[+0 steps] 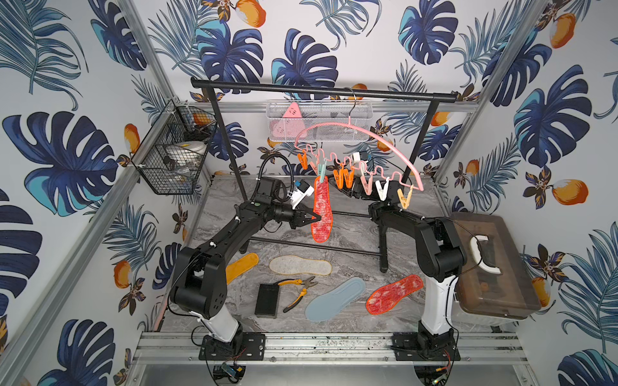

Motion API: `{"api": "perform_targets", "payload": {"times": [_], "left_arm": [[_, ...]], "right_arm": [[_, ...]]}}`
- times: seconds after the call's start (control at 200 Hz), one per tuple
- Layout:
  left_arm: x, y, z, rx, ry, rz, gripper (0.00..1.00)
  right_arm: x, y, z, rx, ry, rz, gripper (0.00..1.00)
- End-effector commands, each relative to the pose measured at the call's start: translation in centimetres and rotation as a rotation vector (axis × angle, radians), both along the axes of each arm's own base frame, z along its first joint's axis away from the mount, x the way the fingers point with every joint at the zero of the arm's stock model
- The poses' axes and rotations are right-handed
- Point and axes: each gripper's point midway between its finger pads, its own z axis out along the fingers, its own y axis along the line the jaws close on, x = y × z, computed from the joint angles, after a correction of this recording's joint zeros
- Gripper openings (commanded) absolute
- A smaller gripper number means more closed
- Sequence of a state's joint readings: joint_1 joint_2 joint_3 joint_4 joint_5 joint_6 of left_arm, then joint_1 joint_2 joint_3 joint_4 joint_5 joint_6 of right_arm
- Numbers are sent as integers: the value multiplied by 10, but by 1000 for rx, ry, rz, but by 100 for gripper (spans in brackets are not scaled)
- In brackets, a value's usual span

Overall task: Take the shoe insoles off the hanger
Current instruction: Remove the insole from the hanger.

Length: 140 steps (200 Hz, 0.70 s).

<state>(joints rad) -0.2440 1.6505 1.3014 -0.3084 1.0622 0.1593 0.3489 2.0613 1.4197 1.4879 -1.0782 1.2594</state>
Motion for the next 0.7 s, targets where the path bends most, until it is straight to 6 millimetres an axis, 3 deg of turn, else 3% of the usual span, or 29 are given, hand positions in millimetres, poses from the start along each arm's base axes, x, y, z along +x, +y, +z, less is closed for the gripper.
{"api": "perform_targets", "payload": {"times": [0.0, 0.46, 0.695], "left_arm": [[-5, -2, 4, -9, -12, -30, 0], [-2, -6, -1, -25, 28, -49, 0], [-3, -6, -3, -22, 41, -56, 0]], "right_arm": [[-2, 4, 7, 17, -2, 20, 71], [1, 12, 16, 30, 17, 58, 67], [5, 15, 16, 33, 40, 74, 58]]}}
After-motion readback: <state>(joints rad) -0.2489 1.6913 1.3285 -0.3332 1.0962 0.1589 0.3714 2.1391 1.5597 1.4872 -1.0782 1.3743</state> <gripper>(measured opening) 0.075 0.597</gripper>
